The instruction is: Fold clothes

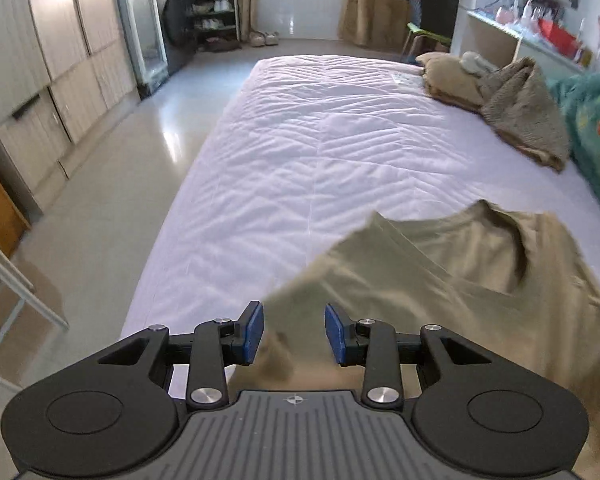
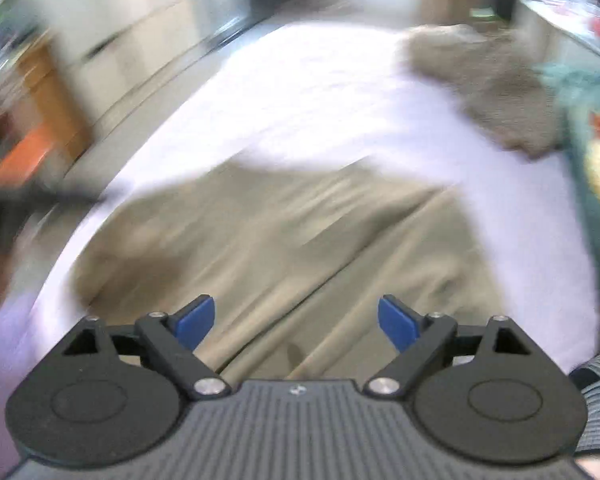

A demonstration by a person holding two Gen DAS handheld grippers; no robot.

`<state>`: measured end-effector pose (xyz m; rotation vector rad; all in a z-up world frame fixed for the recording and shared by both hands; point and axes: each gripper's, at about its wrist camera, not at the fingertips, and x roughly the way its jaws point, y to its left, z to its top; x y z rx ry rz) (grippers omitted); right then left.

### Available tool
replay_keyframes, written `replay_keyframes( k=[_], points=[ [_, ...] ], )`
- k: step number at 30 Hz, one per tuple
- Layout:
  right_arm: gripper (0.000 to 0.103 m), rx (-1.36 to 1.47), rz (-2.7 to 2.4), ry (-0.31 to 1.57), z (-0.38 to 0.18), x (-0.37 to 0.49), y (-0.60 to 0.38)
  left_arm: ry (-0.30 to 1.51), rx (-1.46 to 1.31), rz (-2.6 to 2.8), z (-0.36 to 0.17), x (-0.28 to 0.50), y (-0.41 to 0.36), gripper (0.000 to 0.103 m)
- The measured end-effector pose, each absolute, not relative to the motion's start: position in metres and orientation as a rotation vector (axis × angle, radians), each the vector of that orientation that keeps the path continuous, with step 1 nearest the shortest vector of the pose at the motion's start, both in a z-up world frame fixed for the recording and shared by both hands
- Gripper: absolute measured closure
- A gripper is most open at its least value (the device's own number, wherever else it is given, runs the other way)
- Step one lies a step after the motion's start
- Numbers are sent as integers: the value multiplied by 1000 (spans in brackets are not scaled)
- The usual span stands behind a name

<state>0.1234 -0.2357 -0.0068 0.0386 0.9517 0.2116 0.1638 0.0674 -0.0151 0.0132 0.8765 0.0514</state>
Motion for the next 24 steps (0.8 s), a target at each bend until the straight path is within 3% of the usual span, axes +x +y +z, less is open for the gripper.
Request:
replay_keyframes(
  k=[5,9,12,13,17,18,19,21,22,23,24],
  points=[
    [14,271,82,906,-41,195,-308,908,73,31,-46,211,47,66],
    [13,176,86,996,-78,239,-320,966,99,26,-72,240,41,65],
    [14,62,95,1047,-101,255,-314,968,106,24,-77,243,42,41],
    [13,41,99,1059,-108,258,-311,969,108,23,-79,243,42,39],
    [11,-30,107,1080,-126,261,-294,972,117,20,-86,247,43,40],
    [12,-27,104,1075,-126,261,-292,973,119,20,-88,248,43,46],
    [17,-21,100,1071,-123,261,-292,970,134,15,-89,248,39,57],
    [41,-8,94,1062,-119,260,-292,962,170,5,-90,246,29,76],
    [66,2,92,1058,-116,260,-293,958,188,-1,-91,245,24,85],
    [84,-3,92,1056,-113,260,-292,954,205,-6,-91,244,19,88],
    [88,-23,94,1058,-112,259,-288,950,223,-11,-92,243,15,92]
  ],
)
